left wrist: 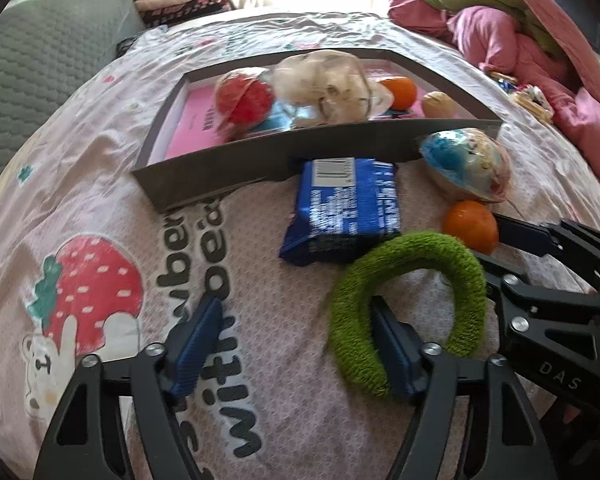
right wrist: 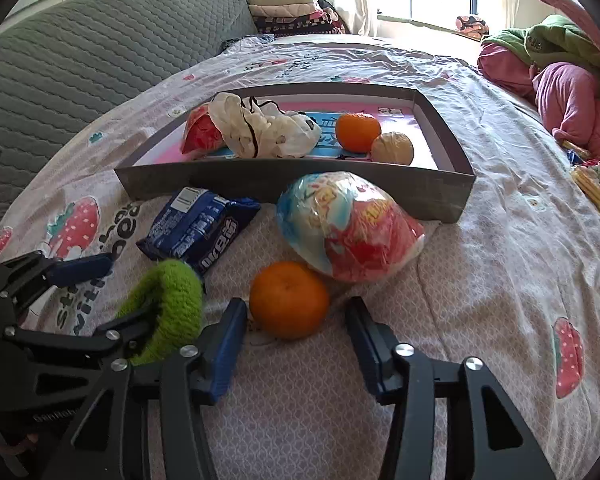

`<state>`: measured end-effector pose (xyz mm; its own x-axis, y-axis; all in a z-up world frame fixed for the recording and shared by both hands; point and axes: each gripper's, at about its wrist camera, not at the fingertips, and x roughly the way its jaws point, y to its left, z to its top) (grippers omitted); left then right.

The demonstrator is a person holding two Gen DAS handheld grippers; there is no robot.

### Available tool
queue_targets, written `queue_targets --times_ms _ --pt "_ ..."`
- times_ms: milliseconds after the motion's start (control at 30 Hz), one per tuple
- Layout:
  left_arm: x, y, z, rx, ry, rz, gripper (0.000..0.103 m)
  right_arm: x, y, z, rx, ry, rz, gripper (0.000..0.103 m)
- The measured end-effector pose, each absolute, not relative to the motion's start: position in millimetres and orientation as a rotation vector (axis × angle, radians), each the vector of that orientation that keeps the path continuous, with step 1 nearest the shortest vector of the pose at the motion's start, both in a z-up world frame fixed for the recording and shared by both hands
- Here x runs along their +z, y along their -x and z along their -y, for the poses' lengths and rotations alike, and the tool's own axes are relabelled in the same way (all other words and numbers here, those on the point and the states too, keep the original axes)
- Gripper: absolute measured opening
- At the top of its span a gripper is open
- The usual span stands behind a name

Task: Organize objects
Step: 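Grasp the green ring with the left tool while the right tool grasps the orange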

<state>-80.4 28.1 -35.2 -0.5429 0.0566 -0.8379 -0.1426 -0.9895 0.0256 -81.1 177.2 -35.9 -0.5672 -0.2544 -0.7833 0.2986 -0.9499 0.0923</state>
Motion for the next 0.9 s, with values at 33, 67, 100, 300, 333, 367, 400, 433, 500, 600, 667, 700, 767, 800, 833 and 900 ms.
queue_targets --times_ms 33,67,100,300,333,367,400,433,500,600,667,700,767,800,833,900 --pt "-35.1 80.4 -30.2 2.66 1.431 -0.148 0.066 -35.7 82.5 -176.7 -2.527 -1.246 -0.067 0.047" --pt "-34.7 80.4 -32.9 2.656 1.422 -0.159 0.06 -36.3 83.7 -176.2 -2.521 -1.242 -0.066 0.046" --pt "-34.4 80.3 -36.3 2.648 1.412 -0.174 0.052 -37.5 85.2 -175.1 -2.517 -1.244 -0.072 0.044" --pt "-32.7 74.9 -48.4 2.594 1.368 -0.183 0.017 -36.7 84.4 -176.5 -2.506 -1.219 -0.07 0.038" --pt "-32.3 75.2 -47.3 2.591 1.368 -0.162 0.017 -36.4 84.0 -178.0 -2.501 -1.215 -0.054 0.038" --pt "-32.0 75.4 -46.0 2.59 1.37 -0.139 0.017 -36.2 83.7 -178.9 -2.494 -1.214 -0.042 0.038" --pt "-31.3 75.8 -44.0 2.588 1.37 -0.111 0.016 -35.7 83.2 -179.7 -2.49 -1.213 -0.032 0.038" --pt "-29.6 76.4 -40.2 2.585 1.368 -0.058 0.016 -34.8 82.6 -180.5 -2.486 -1.209 -0.022 0.038" --pt "-28.1 77.0 -37.3 2.583 1.364 -0.019 0.015 -33.4 81.5 -181.3 -2.481 -1.201 -0.007 0.038" --pt "-24.0 73.1 -37.5 2.586 1.335 -0.002 0.015 -31.7 79.6 -183.4 -2.481 -1.194 0.005 0.038" --pt "-21.3 70.0 -38.1 2.575 1.312 0.015 0.015 -30.3 78.2 -184.6 -2.474 -1.191 0.019 0.038" --pt "-19.2 67.4 -39.7 2.569 1.295 0.02 0.015 -29.2 76.7 -185.7 -2.468 -1.186 0.03 0.038" --pt "-17.2 65.0 -42.3 2.575 1.279 -0.007 0.015 -27.7 74.3 -187.7 -2.469 -1.178 0.033 0.038" --pt "-16.8 63.6 -43.3 2.58 1.274 -0.019 0.015 -26.7 73.1 -189.0 -2.471 -1.172 0.036 0.038" --pt "-16.5 62.2 -43.1 2.579 1.274 -0.018 0.015 -25.2 72.1 -190.8 -2.473 -1.164 0.045 0.038" --pt "-15.7 62.2 -41.3 2.584 1.274 -0.008 0.015 -21.8 70.7 -193.4 -2.484 -1.144 0.058 0.038"
